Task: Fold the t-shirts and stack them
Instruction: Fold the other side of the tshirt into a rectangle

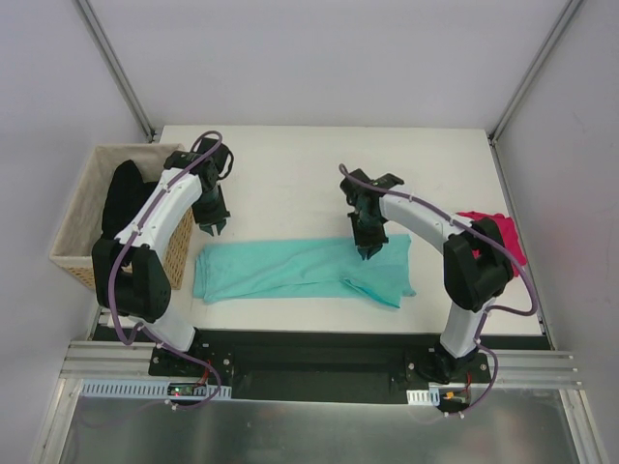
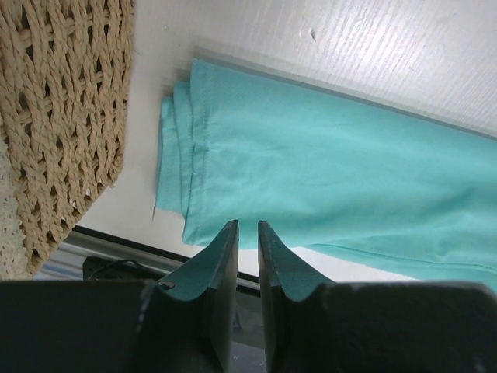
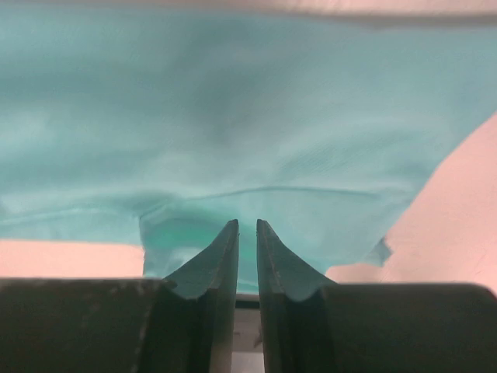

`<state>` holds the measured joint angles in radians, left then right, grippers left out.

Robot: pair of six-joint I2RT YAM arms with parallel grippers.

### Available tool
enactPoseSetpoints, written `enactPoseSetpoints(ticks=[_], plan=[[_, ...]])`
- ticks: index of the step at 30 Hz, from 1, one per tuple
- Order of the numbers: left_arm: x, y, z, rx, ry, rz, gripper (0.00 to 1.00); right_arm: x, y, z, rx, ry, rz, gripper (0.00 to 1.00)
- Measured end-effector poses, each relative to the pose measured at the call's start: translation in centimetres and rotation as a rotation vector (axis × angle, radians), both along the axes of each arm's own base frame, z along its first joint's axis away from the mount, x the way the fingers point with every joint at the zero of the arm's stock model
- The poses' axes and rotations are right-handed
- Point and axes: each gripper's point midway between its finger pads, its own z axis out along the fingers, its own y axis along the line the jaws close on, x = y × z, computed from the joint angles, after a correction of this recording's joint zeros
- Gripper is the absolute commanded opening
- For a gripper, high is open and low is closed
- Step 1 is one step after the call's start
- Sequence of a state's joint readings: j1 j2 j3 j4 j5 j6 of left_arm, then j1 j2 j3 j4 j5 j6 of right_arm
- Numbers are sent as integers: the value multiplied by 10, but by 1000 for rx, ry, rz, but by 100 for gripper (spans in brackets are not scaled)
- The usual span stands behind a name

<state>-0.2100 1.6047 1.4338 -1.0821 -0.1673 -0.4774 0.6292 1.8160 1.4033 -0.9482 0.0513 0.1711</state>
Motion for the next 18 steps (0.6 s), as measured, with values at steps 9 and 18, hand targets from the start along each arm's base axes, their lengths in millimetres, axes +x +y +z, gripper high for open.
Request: enactPoseSetpoints(ticks=[9, 18], plan=[[11, 1, 7, 14, -17, -12, 17, 79, -62, 3, -59, -96, -205, 22], [20, 1, 12, 24, -20, -14, 16, 78, -82, -9, -106, -79, -243, 38]])
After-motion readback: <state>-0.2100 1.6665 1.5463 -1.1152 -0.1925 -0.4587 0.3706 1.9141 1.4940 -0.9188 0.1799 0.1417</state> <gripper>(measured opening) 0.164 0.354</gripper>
